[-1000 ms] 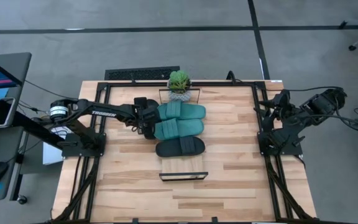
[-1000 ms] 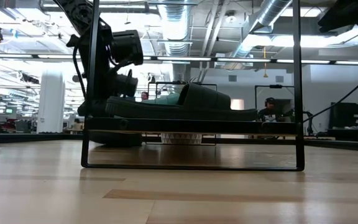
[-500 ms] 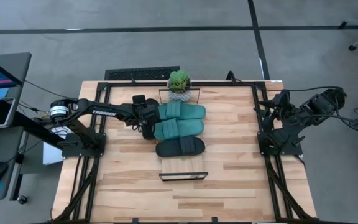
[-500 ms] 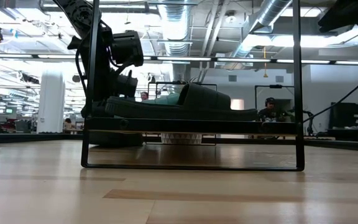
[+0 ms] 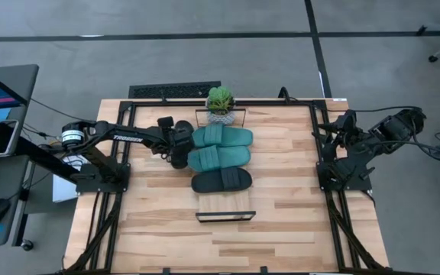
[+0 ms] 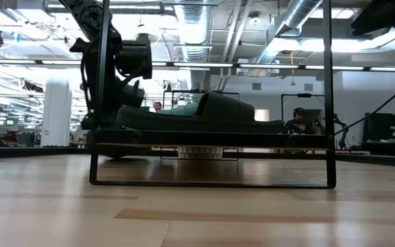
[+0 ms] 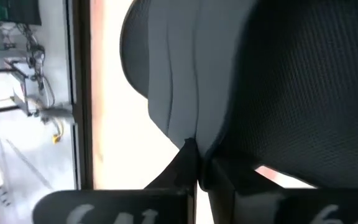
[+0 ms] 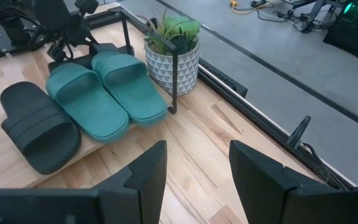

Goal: Pick and place slides into the shelf
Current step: Put the black slide on the shelf

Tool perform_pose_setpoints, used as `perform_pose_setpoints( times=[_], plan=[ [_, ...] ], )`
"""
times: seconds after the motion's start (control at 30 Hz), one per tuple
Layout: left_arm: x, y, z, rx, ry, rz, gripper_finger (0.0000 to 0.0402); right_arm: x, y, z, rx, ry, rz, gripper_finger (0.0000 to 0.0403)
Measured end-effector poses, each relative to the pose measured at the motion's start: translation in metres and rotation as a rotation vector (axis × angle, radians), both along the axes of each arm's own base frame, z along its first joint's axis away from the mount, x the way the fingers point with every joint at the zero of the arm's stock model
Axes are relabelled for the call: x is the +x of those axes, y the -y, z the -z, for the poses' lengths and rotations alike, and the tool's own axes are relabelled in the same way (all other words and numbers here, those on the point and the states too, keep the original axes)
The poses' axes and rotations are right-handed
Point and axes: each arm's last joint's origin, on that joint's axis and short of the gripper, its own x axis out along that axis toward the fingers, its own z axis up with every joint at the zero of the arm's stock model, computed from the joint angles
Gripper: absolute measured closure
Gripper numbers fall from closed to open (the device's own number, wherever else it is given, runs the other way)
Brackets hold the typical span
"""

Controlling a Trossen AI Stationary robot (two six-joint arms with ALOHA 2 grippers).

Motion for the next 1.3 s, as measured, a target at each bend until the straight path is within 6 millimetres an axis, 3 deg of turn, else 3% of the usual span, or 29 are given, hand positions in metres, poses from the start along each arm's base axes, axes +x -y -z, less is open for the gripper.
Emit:
perform_pose_setpoints(
  times=[0.33, 0.77, 1.03, 1.3],
  plan=[
    [-0.012, 0.007, -0.009, -0.001, -0.040, -0.025, 0.0401, 0.000, 0.000, 0.000, 0.000, 0.000, 0.000, 0.0237],
    [-0.043, 0.026, -0.049, 0.043, -0.012, -0.032, 0.0401, 0.000, 0.000, 0.000, 0.004, 0.008, 0.000, 0.0237],
    [-0.062, 0.046, -0.077, 0.050, 0.108, 0.052, 0.0401, 0.001, -0.001, -0.001, 0.014, 0.019, 0.005, 0.0237],
    [-0.090, 0.068, -0.109, -0.015, 0.309, 0.266, 0.0401, 0.002, -0.001, -0.002, 0.041, 0.070, 0.046, 0.0237]
  ],
)
